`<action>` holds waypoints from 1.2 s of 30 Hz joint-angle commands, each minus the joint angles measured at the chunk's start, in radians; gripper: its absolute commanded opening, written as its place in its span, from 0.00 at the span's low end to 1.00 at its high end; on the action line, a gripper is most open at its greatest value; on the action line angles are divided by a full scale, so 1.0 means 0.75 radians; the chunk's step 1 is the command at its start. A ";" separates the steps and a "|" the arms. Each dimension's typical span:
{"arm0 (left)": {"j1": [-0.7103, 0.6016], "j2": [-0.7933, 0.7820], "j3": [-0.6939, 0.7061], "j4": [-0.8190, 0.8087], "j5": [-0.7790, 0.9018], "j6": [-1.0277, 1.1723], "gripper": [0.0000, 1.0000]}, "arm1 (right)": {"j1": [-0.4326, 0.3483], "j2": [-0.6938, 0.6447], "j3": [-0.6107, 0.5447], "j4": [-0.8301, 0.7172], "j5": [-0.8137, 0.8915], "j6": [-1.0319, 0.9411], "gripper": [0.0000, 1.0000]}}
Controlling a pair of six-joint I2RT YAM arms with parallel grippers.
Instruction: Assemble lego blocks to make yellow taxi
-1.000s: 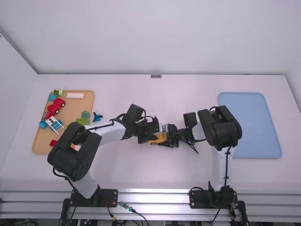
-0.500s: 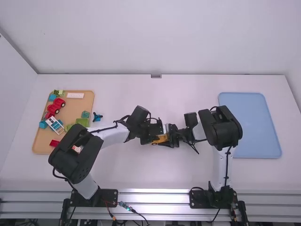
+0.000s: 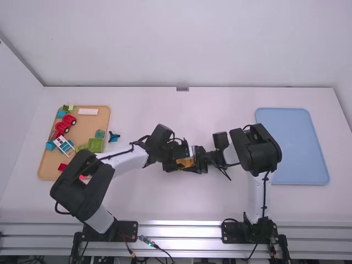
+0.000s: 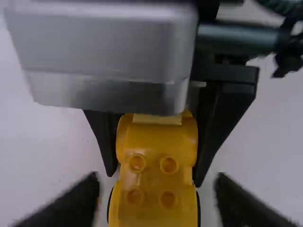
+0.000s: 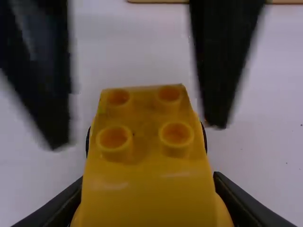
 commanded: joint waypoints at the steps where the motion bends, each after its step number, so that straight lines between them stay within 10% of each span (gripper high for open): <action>1: -0.003 -0.039 -0.004 -0.025 0.022 -0.013 0.99 | -0.013 0.019 -0.014 -0.018 0.071 0.006 0.36; 18: 0.489 -0.566 -0.019 -0.131 0.125 -0.451 0.99 | -0.013 0.017 -0.100 0.363 0.214 0.363 0.32; 23: 0.522 -0.574 -0.116 -0.034 0.003 -0.656 0.99 | -0.051 -0.039 -0.174 0.680 0.296 0.739 0.12; 29: 0.477 -0.531 -0.397 0.386 -0.011 -0.782 0.99 | -0.145 -0.374 -0.359 0.863 0.733 1.096 0.00; 36: 0.473 -0.531 -0.624 0.712 -0.007 -0.883 0.99 | -0.399 -0.910 -0.442 0.444 1.074 1.095 0.00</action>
